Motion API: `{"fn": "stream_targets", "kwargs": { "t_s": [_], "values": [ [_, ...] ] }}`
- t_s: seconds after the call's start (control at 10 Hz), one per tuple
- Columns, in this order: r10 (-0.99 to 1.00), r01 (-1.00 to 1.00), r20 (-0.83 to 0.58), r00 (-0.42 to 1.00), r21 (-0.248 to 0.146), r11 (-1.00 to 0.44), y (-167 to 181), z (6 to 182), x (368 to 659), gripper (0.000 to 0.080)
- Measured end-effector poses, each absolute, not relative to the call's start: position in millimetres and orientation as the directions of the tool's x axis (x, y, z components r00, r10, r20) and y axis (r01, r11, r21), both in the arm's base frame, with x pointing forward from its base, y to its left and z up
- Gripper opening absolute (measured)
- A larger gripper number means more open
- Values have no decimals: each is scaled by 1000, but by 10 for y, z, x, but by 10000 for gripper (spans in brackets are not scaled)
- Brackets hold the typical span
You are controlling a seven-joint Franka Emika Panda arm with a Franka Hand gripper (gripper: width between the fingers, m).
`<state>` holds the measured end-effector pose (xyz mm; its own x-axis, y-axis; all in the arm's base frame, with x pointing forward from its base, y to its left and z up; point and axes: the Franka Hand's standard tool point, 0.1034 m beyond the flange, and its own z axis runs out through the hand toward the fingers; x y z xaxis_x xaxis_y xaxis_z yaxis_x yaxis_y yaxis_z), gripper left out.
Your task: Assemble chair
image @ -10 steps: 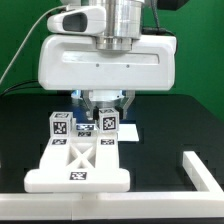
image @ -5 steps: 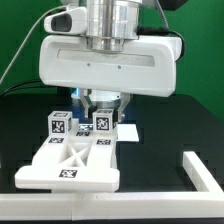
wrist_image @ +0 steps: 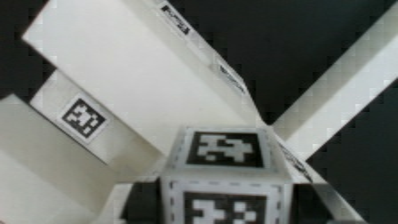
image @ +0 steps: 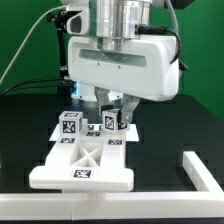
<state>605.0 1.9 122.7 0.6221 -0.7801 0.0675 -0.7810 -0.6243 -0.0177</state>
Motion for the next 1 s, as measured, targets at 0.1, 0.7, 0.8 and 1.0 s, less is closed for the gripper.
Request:
{"fn": "stream_targets", "kwargs": {
  "t_s": [0.1,0.7,0.8,1.0],
  "values": [
    [-748,-749,69,661,-13,-663,20,1226,6050,443],
    [-174,-176,62,983,35,-984,-19,1233,6057,649],
    [-67,-69,58,996,42,-997,-28,1234,6056,649],
    [107,105,49,993,48,-993,25,1224,6050,649]
  ]
}}
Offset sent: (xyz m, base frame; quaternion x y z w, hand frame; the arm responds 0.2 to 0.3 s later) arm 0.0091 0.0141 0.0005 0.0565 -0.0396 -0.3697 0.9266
